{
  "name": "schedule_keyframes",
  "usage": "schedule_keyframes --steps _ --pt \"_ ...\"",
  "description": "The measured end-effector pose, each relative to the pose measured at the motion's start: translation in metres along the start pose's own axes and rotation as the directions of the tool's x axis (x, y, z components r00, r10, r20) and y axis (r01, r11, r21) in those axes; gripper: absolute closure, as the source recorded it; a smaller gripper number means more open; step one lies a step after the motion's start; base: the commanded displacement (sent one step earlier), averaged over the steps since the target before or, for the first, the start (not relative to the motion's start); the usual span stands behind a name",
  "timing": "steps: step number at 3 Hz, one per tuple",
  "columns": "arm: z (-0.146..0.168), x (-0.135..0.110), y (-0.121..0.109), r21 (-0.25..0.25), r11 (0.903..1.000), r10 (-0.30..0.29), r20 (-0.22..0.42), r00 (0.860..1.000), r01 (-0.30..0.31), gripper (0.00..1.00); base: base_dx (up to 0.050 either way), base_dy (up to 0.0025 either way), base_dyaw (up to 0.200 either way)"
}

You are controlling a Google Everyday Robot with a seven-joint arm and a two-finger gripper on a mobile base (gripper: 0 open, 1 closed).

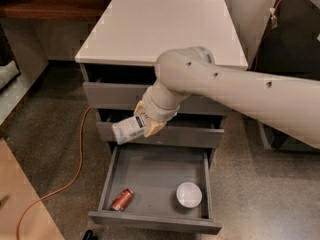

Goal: Pick blue plastic bottle from bottom drawer and place on counter

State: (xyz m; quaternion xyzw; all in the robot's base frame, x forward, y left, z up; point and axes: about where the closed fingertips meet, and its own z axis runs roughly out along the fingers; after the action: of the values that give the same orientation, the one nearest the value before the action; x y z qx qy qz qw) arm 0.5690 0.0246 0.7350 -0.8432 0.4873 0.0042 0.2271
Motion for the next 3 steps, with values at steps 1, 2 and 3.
schedule_keyframes --steps 1,2,3 --pt "-0.022 0.003 -0.018 -0.026 0.9989 -0.041 -0.043 0.998 0.040 1.00 0.000 0.00000 0.000" --pt "-0.043 0.010 -0.035 -0.038 0.9971 -0.068 -0.082 0.994 0.065 1.00 0.000 0.00000 0.000" --pt "-0.051 0.012 -0.038 -0.032 0.9970 -0.073 -0.095 0.993 0.071 1.00 0.000 0.00000 0.000"
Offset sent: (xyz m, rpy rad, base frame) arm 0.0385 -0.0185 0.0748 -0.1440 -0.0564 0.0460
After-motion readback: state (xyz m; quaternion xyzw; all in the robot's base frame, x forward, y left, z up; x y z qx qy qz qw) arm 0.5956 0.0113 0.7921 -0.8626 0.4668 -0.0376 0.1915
